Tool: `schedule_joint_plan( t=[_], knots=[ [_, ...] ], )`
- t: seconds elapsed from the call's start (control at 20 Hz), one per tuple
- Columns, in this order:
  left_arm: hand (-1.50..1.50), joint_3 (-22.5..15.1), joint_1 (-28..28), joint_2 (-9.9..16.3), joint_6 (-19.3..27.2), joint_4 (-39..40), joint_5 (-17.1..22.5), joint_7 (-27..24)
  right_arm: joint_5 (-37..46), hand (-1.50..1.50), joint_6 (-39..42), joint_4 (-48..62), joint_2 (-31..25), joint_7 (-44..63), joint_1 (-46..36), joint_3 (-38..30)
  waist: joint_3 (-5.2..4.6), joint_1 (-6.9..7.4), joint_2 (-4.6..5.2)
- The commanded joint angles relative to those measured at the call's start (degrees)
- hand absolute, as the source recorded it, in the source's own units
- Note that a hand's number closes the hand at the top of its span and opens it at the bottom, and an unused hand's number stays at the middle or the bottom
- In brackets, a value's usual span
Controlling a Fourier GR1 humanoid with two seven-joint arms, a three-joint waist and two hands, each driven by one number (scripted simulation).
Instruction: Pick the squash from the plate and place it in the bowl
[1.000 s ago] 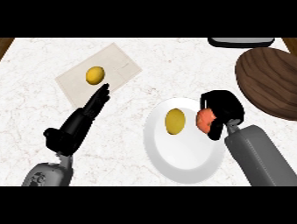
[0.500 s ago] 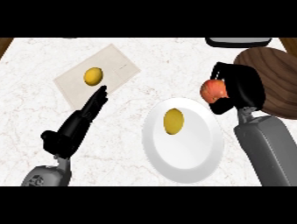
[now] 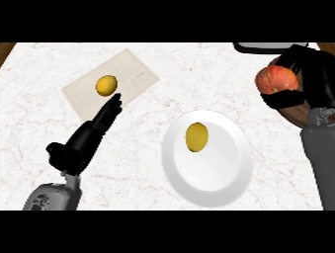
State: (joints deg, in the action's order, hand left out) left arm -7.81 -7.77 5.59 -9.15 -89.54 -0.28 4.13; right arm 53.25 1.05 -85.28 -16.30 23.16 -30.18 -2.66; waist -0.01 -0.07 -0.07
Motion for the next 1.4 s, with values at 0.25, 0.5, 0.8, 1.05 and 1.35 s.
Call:
schedule_joint_plan(
  t=[0.25, 0.5, 0.8, 1.05, 1.35],
  knots=[
    [0.00, -1.5, 3.0, -0.8, -0.5, -4.2, -0.4, 1.0, 7.7, 1.50, -13.9, 15.5, -7.2, -8.0, 0.0, -5.3, 0.05, 0.79, 0.21],
    [0.00, -0.9, 0.3, -1.7, -0.2, 1.1, -1.8, -1.3, 6.8, 1.50, -16.5, 32.2, -11.7, -14.1, -10.4, -9.2, 0.03, 0.92, 0.38],
    [0.00, 0.5, -2.0, -0.4, -2.3, 0.2, 0.5, 0.2, -0.2, 1.50, -3.6, 47.4, -15.5, -18.6, -12.2, -13.6, 0.13, 1.81, 0.97],
    [0.00, -1.6, 1.4, -1.0, -2.1, -2.0, -0.9, -0.2, -3.8, -1.50, -4.2, 57.9, -14.6, -27.4, -15.7, -16.6, 0.16, 2.46, 0.91],
    [0.00, 0.2, -1.9, -1.1, -2.2, 1.8, -0.9, -2.0, -7.2, -1.50, -7.6, 63.2, -19.4, -34.7, -20.8, -21.4, 0.14, 1.95, 0.93]
  ],
)
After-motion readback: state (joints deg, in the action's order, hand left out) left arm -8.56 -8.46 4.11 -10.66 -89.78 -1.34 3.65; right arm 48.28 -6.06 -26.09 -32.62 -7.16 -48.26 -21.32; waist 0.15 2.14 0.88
